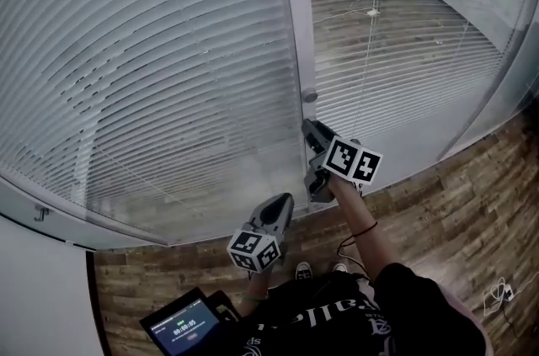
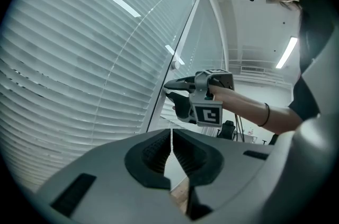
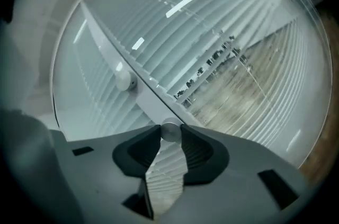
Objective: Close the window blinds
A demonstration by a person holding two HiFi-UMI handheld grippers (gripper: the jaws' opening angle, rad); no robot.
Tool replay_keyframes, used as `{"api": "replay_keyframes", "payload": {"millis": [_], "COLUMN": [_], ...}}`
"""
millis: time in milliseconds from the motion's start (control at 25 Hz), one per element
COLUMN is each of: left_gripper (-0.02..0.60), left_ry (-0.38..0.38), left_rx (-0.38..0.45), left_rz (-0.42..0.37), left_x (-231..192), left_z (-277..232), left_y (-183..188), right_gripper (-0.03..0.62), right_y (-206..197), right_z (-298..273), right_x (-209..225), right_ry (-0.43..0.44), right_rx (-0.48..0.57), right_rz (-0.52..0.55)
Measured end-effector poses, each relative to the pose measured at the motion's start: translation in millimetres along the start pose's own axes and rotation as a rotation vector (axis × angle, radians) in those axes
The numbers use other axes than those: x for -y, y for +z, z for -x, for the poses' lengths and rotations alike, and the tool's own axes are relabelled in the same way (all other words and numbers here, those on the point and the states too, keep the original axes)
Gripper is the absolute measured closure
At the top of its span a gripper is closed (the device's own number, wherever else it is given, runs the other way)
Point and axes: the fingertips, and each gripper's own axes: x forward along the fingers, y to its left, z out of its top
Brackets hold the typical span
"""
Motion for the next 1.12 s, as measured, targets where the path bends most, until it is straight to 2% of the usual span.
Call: {"api": "replay_keyframes", "payload": {"millis": [80,120,160,200,280,440,480,560,640,760,920,1040,1120], "left_gripper": [0.568,0.568,0.568,0.568,0.568,0.568,0.568,0.568,0.568,0.568,0.568,0.568,0.568], "left_ry": [0.004,0.007,0.01,0.012,0.013,0.005,0.005,0.012,0.017,0.021,0.034,0.04,0.043], "left_rx": [0.0,0.0,-0.001,-0.003,-0.006,-0.009,-0.009,-0.009,-0.009,-0.011,-0.012,-0.006,-0.005], "left_rz": [0.004,0.007,0.01,0.013,0.017,0.017,0.016,0.019,0.023,0.029,0.041,0.048,0.05], "left_x": [2,1,1,1,3,6,6,6,6,2,-9,-12,-13], "left_z": [-2,-3,-4,-6,-10,-18,-19,-22,-27,-33,-35,-37,-38], "left_y": [0,0,0,0,-1,-1,0,0,-1,-2,-3,-1,-1], "right_gripper": [0.459,0.459,0.459,0.459,0.457,0.456,0.456,0.451,0.448,0.445,0.445,0.441,0.441], "right_y": [2,1,1,1,1,-3,-4,-4,-1,2,-4,-7,-5], "right_z": [1,0,-1,-1,1,7,6,4,3,1,-2,0,1], "right_x": [-1,-1,-2,-1,-2,-11,-11,-11,-8,-5,-5,-9,-12], "right_ry": [0.032,0.033,0.022,0.002,-0.052,-0.204,-0.231,-0.266,-0.283,-0.291,-0.272,-0.243,-0.253], "right_rx": [-0.005,-0.014,-0.029,-0.045,-0.069,-0.122,-0.126,-0.115,-0.101,-0.089,-0.111,-0.111,-0.096], "right_rz": [-0.072,-0.045,0.03,0.142,0.44,1.217,1.355,1.523,1.599,1.652,1.763,1.783,1.784]}}
